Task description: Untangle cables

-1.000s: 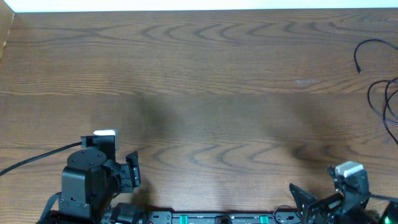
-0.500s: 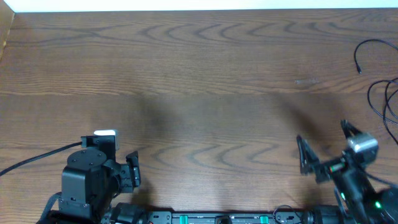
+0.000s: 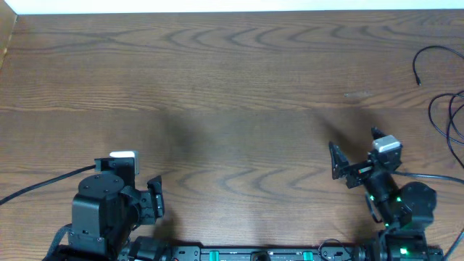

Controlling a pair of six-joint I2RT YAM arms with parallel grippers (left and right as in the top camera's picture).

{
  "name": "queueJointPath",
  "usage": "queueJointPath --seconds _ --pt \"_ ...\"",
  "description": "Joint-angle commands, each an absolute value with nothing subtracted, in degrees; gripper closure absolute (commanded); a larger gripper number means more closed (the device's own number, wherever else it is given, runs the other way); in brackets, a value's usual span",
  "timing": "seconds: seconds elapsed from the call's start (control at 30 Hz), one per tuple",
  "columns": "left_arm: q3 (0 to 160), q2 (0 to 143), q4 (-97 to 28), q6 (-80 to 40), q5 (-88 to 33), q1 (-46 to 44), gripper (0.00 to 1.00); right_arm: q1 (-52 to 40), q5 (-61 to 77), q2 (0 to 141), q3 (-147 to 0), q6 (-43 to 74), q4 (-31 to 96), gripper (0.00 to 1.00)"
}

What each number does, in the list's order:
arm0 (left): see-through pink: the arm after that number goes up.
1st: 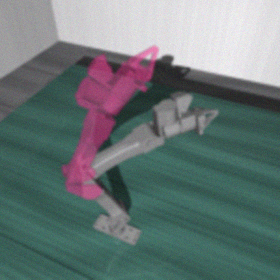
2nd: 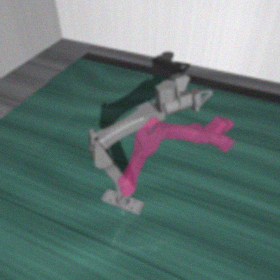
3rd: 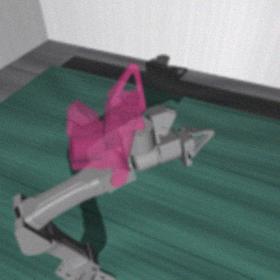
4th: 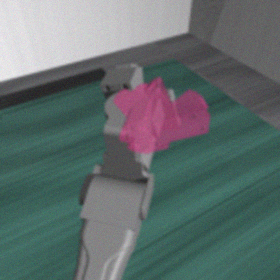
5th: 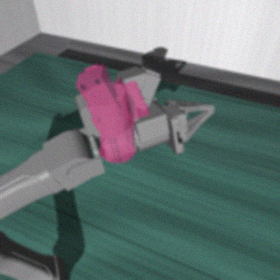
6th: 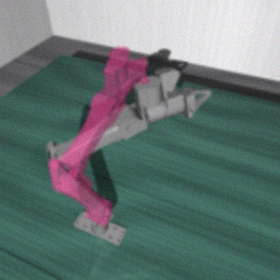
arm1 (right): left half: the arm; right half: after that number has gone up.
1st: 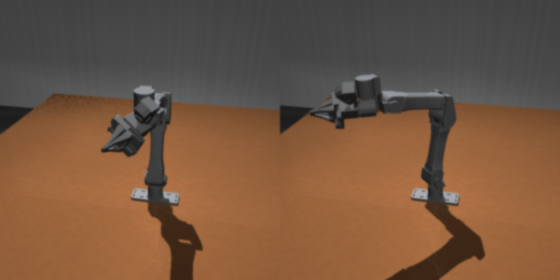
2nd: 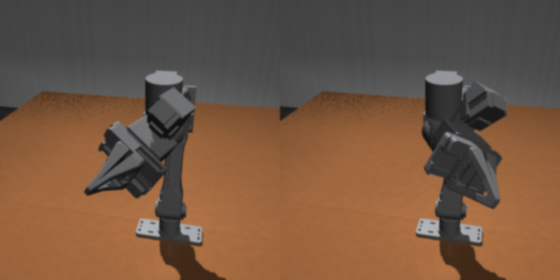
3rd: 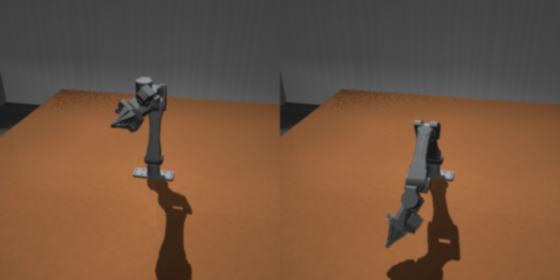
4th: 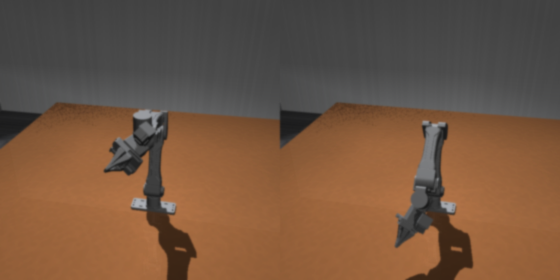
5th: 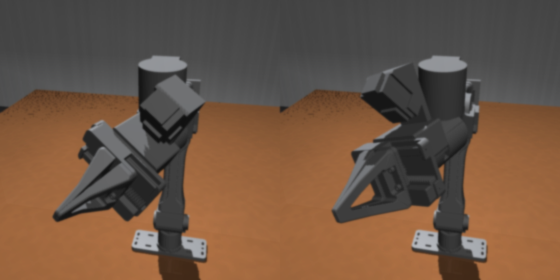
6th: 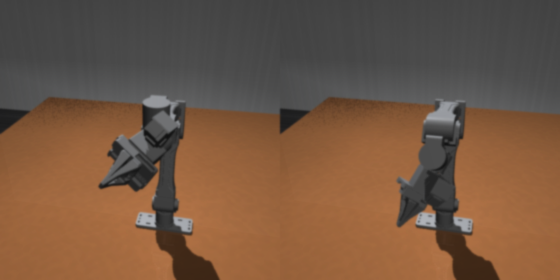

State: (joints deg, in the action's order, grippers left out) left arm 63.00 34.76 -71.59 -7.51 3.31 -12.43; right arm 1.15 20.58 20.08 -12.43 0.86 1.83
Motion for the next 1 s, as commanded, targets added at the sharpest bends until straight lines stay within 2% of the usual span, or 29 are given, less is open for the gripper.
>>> queueJointPath --seconds 0.0,0.33,0.67,0.97 --pt "63.0 34.72 -71.5 -7.62 3.42 -12.19 0.23 1.41 18.13 19.88 -10.63 1.26 -0.3 0.01" --pt "63.0 34.72 -71.59 -7.6 3.42 -12.19 0.23 1.41 16.75 19.88 -4.67 3.18 -1.28 0.01" --pt "63.0 34.72 -72.03 -7.62 3.42 -12.19 0.24 1.41 13.45 19.88 -4.1 3.25 10.57 0.01" --pt "63.0 34.72 -72.47 -7.64 3.42 -12.19 0.23 1.41 13.41 20.16 -4.1 12.14 12.78 0.01"
